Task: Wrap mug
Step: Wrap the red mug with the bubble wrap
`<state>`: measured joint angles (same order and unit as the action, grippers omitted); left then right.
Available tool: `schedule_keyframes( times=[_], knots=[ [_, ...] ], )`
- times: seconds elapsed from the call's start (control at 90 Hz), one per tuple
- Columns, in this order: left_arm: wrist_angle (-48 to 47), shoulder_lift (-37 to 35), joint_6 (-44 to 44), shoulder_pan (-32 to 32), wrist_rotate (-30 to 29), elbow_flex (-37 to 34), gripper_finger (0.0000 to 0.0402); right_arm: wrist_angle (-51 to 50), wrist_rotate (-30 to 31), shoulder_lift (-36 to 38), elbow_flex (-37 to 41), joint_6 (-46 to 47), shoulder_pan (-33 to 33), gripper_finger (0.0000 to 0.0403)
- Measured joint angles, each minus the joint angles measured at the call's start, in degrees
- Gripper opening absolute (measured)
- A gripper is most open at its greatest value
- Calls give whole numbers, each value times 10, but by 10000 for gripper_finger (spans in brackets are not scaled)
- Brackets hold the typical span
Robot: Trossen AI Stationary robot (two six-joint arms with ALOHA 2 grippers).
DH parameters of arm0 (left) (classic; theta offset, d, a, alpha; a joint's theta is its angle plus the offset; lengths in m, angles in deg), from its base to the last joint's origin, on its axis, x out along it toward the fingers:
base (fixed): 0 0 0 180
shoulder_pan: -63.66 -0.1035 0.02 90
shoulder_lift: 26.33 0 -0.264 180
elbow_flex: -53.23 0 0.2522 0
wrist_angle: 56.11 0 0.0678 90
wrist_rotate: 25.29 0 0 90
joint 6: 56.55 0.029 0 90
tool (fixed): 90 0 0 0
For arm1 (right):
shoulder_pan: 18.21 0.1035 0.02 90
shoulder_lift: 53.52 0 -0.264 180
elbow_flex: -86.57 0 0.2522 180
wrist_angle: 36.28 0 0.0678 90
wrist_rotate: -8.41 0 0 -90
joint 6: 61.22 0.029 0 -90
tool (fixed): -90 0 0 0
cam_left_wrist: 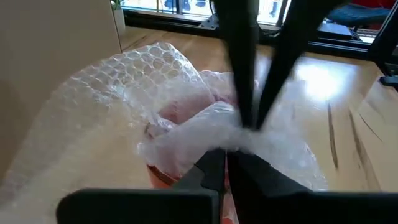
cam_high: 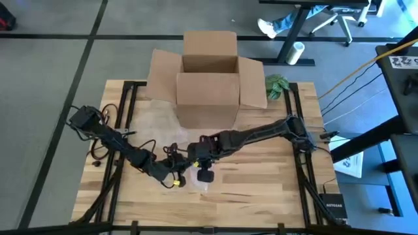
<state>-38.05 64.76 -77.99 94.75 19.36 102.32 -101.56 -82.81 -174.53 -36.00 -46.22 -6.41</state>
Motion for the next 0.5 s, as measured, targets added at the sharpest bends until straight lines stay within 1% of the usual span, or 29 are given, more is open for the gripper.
schedule_keyframes(
  times=[0.078, 0.256, 0.356, 0.422, 0.5],
  knots=[
    [12, -5, 24, 11, -1, -1, 0, 11, -4, 0, 14, 0, -5, 0],
    [9, -51, 28, 54, -4, 0, 0, 58, -22, 0, 36, -3, -17, 0],
    [-16, -69, 24, 84, -32, 0, 0, 70, -40, 0, 54, -16, -22, 0],
    [-47, -78, 0, 101, -56, 0, 0, 85, -57, -7, 66, -20, -23, 0],
    [-102, -80, -55, 114, -63, 0, 0, 83, -79, -14, 83, -31, -26, 0]
  ],
)
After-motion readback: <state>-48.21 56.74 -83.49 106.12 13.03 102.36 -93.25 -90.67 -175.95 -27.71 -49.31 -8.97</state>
